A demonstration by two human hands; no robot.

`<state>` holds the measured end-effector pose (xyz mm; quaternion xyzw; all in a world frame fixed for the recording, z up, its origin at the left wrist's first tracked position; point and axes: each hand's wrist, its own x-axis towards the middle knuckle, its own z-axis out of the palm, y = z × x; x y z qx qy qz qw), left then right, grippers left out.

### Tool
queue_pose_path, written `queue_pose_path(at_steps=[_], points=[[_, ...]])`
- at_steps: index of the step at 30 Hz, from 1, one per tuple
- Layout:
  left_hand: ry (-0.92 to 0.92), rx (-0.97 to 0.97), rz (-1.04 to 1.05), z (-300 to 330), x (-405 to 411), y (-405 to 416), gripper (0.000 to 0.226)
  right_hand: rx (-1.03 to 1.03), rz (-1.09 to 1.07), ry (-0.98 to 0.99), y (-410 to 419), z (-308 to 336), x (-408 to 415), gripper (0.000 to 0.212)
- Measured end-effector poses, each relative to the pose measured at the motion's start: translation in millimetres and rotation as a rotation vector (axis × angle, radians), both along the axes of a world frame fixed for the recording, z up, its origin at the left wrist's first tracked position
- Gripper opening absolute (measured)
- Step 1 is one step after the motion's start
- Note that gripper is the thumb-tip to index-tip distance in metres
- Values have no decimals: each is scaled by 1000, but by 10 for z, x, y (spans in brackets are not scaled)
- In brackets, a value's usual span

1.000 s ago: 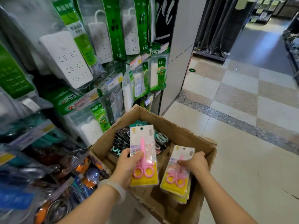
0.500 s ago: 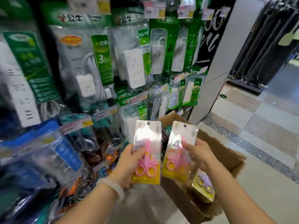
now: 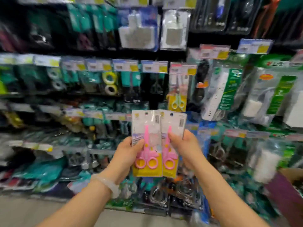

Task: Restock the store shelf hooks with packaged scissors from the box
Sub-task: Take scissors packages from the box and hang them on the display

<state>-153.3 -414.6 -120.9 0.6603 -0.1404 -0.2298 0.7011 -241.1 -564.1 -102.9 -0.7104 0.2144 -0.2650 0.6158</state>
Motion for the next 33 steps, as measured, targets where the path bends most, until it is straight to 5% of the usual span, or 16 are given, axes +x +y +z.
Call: queue_pose_path(at_steps=[12,25,33], points=[[-140,-14,553,482,710,2504,15,79,552,-109,2353,345,1663,16],[-118,-67,583,1063,2547,3573,21,-19,600,-221,3255,983,3530,13],[-139,-272,628,1379,3612,3967,32,-142,678,-323,3699,1496,4457,13]])
